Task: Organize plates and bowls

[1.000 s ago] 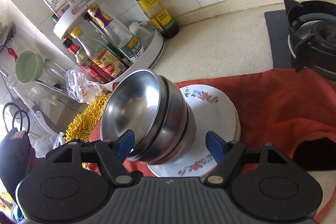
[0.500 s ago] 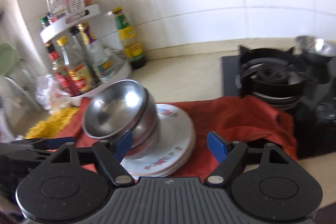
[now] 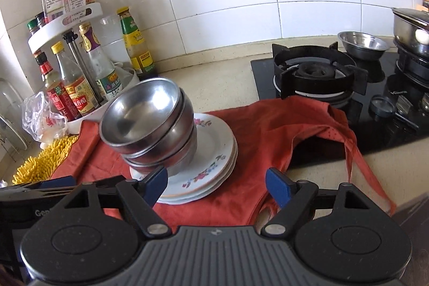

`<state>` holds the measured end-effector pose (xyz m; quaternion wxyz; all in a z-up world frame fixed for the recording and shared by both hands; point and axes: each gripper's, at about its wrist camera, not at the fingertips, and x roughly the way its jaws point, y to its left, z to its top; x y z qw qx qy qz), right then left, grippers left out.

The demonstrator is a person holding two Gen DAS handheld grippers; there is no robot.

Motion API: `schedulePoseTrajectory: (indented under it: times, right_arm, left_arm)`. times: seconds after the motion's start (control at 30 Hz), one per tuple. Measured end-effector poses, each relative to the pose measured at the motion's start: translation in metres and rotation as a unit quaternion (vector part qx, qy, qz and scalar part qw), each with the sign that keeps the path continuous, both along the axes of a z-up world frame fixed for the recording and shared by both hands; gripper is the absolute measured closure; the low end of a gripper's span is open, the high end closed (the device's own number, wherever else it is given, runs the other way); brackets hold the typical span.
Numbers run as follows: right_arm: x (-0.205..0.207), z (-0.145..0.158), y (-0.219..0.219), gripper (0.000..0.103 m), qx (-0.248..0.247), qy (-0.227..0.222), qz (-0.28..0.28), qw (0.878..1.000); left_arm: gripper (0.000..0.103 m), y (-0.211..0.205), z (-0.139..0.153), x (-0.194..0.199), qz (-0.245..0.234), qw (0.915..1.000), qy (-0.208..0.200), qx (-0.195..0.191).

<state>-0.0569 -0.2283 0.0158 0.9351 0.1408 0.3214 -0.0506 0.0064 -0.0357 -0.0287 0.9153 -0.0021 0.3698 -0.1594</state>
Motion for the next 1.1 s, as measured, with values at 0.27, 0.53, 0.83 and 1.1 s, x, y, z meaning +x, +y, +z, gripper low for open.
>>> schedulePoseTrajectory:
  times: [0.27, 0.53, 0.83, 1.1]
  right_arm:
    - [-0.012, 0.000, 0.014, 0.022, -0.007, 0.001, -0.029, 1.000]
    - [-0.016, -0.007, 0.021, 0.018, -0.021, 0.015, -0.037, 0.999]
    - [-0.019, -0.010, 0.023, 0.018, -0.019, 0.021, -0.033, 0.999]
    - [-0.021, -0.008, 0.022, 0.018, -0.019, 0.020, -0.034, 0.999]
  left_arm:
    - [0.000, 0.005, 0.000, -0.008, 0.013, 0.9999, 0.002, 0.003]
    - [0.007, 0.008, -0.003, -0.016, 0.015, 0.9997, 0.008, 0.018]
    - [0.008, 0.008, -0.004, -0.022, 0.019, 0.9994, 0.011, 0.027]
    - [0.008, 0.007, -0.001, -0.024, 0.018, 0.9994, 0.008, 0.028]
